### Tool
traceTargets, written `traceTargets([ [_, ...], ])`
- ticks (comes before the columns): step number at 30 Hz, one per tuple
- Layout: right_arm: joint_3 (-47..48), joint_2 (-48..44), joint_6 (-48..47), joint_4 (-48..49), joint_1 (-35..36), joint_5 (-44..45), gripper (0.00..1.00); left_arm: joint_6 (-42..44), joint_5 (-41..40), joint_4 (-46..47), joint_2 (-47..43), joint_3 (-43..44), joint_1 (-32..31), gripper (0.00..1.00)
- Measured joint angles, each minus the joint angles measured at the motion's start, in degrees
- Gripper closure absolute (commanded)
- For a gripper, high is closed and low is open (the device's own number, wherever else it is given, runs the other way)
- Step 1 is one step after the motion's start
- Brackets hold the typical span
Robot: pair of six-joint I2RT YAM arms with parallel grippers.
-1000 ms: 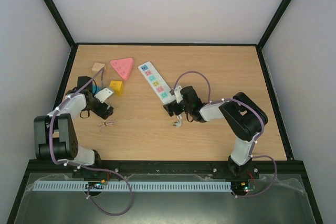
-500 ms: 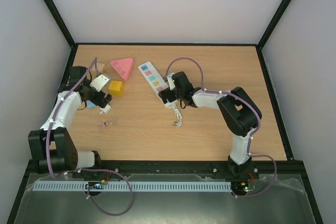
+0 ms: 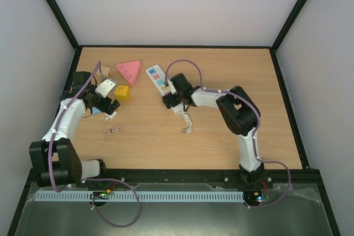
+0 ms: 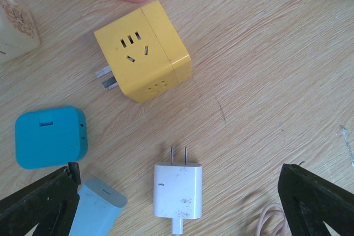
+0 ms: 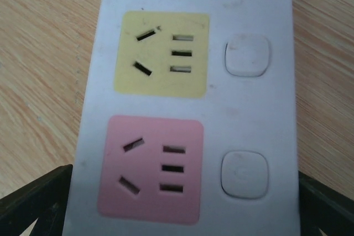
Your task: Pull the plug off the socket
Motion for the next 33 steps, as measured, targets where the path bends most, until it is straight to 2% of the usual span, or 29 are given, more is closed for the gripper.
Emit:
traceTargets([
  [6, 2.95, 1.88, -0.72, -2.4, 0.22, 1.95, 0.19, -0.46, 0.37, 0.17, -0.02, -0.04, 0.0, 0.0],
  [14, 3.15, 1.64, -3.91, -4.35, -2.64, 0.46, 0.19, -0.42, 0.37, 0.13, -0.92, -0.04, 0.0, 0.0],
  [33, -4.26, -5.46, -13.99, -10.25, -23.56, -3.63, 0.16, -0.17, 0.13, 0.15, -1.33, -0.07, 0.0, 0.01],
])
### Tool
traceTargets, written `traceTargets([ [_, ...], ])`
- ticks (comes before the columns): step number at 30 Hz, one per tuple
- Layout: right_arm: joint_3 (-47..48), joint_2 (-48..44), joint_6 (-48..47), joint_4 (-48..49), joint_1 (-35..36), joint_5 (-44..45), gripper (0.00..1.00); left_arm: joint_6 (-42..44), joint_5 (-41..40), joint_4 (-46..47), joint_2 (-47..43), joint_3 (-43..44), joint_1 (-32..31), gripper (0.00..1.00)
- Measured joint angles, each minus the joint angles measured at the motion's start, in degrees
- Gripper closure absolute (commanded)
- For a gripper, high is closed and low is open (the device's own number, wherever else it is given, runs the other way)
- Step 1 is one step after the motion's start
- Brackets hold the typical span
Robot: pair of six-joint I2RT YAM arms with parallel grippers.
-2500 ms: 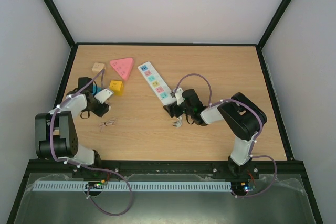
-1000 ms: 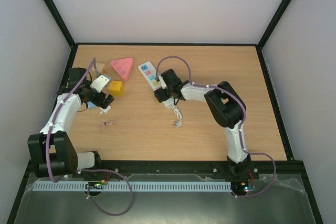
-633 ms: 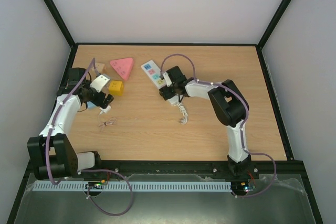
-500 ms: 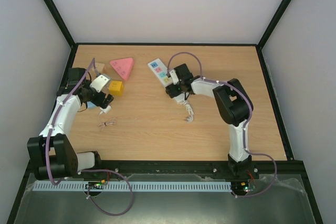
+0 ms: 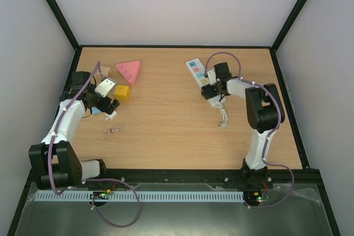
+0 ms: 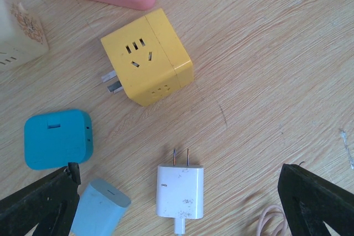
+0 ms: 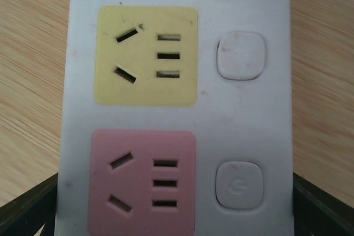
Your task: Pull the plug off the socket
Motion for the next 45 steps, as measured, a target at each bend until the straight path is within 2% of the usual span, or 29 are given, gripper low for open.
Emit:
traceTargets([
  [16, -2.69, -3.5, -8.24, -4.94, -19.96, -1.11, 0.15, 0.31, 0.02, -0.02, 0.0, 0.02, 0.0, 0.0],
  [19, -3.26, -3.91, -9.62, -4.9, -22.34, -1.11, 0.1, -0.13, 0.09, 0.0, 0.02, 0.04, 0.0, 0.0],
  [23, -3.72, -4.39, -10.47, -4.94, -23.15, -0.83, 0.0, -1.07, 0.52, -0.15, 0.24, 0.61, 0.0, 0.0],
  [33, -3.19, -7.87, -11.28, -11.78, -23.17, 0.26, 0.02, -3.48, 3.15, -2.84, 2.16, 7.85, 0.0, 0.0],
  [37, 1.33, -9.9, -11.04, -15.74, -23.17, -1.11, 0.02, -5.05, 3.37, -4.11, 3.72, 12.81, -0.72, 0.0],
  [41, 7.02, -12.22, -9.81, -18.16, -23.17, -4.22, 0.02, -8.33, 0.98, -3.65, 5.4, 17.18, -3.87, 0.01],
  [45, 9.68, -16.24, -7.3, -19.15, -22.69, -8.11, 0.02, -12.74, -2.95, -2.03, 5.4, 17.35, -9.03, 0.0],
])
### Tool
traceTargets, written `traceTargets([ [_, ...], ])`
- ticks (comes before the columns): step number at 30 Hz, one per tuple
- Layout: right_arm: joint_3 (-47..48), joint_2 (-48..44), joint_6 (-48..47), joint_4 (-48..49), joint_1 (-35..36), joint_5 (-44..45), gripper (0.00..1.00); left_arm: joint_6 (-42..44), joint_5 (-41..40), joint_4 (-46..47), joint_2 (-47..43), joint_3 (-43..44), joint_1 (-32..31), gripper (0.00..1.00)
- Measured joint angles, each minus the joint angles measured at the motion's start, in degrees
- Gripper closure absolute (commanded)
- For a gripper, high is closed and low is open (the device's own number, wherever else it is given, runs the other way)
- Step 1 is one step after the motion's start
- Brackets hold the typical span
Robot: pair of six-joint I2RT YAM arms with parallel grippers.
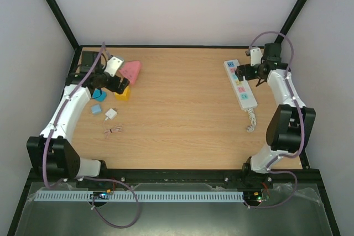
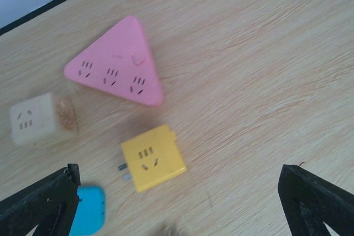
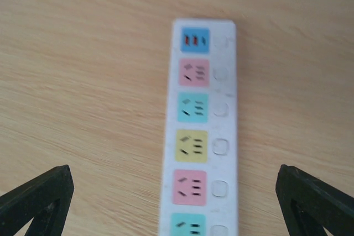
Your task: Pull the plug off the socket
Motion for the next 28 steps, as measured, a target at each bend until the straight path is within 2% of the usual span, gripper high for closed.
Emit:
traceTargets([
  [6, -2.62, -9.64, 6.82, 1.38, 3.34, -6.36, 0.02, -6.84, -4.5, 2.82, 0.0, 0.04, -8.22, 0.0],
  [13, -16.81, -22.47, 16.06, 10.21, 6.84, -12.7, 0.02, -12.52, -4.55, 5.73, -0.28, -1.11, -8.85, 0.0],
  [19, -26.91, -26.12, 17.94, 13.88, 7.41, -14.16, 0.02, -13.75, -3.87, 7.82, -2.56, -8.11, -6.91, 0.01],
  [28, -33.68, -27.82, 17.92, 16.46, 7.41, -13.38, 0.02, -14.32, -0.92, 10.03, -3.43, -14.51, 2.73, 0.0],
])
